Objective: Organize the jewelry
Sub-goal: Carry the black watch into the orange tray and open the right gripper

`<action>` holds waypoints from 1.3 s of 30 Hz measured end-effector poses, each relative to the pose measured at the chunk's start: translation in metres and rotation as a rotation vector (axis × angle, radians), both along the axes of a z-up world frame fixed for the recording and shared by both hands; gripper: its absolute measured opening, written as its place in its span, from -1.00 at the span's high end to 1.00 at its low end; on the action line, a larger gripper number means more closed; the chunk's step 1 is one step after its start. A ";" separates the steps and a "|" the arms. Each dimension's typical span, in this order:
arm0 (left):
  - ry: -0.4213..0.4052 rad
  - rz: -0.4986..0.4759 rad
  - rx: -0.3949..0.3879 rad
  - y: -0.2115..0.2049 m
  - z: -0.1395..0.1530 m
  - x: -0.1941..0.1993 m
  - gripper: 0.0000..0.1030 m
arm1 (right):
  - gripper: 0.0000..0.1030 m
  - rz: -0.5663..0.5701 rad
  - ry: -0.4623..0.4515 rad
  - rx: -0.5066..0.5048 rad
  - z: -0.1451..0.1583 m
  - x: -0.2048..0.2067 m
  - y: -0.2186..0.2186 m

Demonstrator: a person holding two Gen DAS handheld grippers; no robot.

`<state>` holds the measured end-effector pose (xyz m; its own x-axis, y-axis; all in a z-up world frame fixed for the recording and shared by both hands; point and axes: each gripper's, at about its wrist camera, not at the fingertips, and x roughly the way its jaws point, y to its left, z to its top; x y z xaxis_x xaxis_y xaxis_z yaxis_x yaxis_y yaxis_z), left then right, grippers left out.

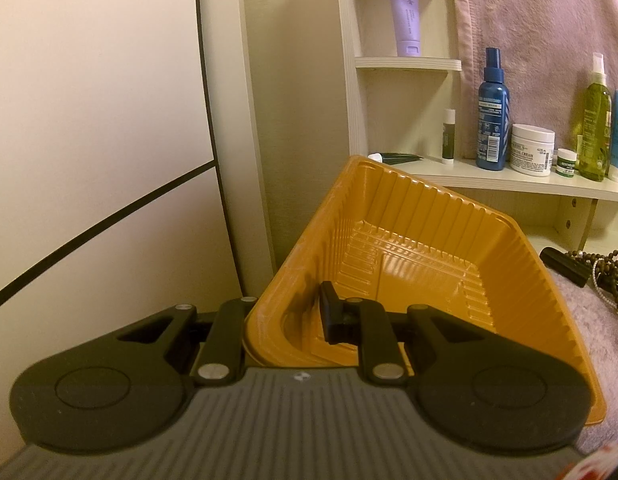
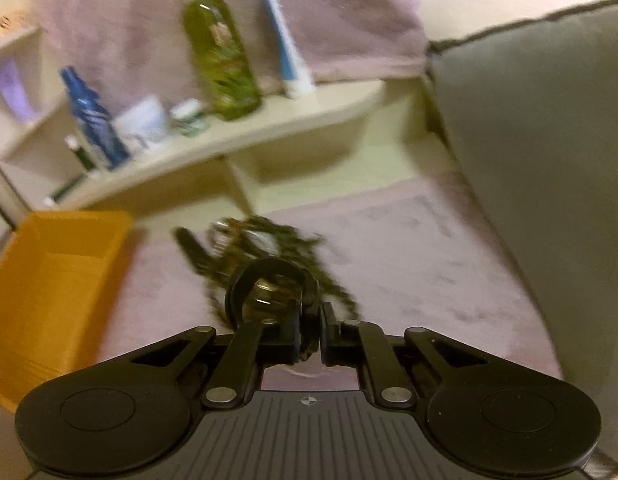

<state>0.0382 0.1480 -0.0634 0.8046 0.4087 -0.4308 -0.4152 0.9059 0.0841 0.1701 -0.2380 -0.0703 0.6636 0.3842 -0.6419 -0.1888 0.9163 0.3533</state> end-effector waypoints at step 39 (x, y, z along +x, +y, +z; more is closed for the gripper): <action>0.000 0.003 -0.016 0.001 0.000 0.001 0.66 | 0.36 0.531 -0.079 0.060 0.005 -0.034 0.178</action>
<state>0.0391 0.1485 -0.0631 0.8032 0.4045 -0.4372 -0.4183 0.9057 0.0694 0.1359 -0.0602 -0.0651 0.4131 0.7146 -0.5645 -0.6488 0.6659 0.3682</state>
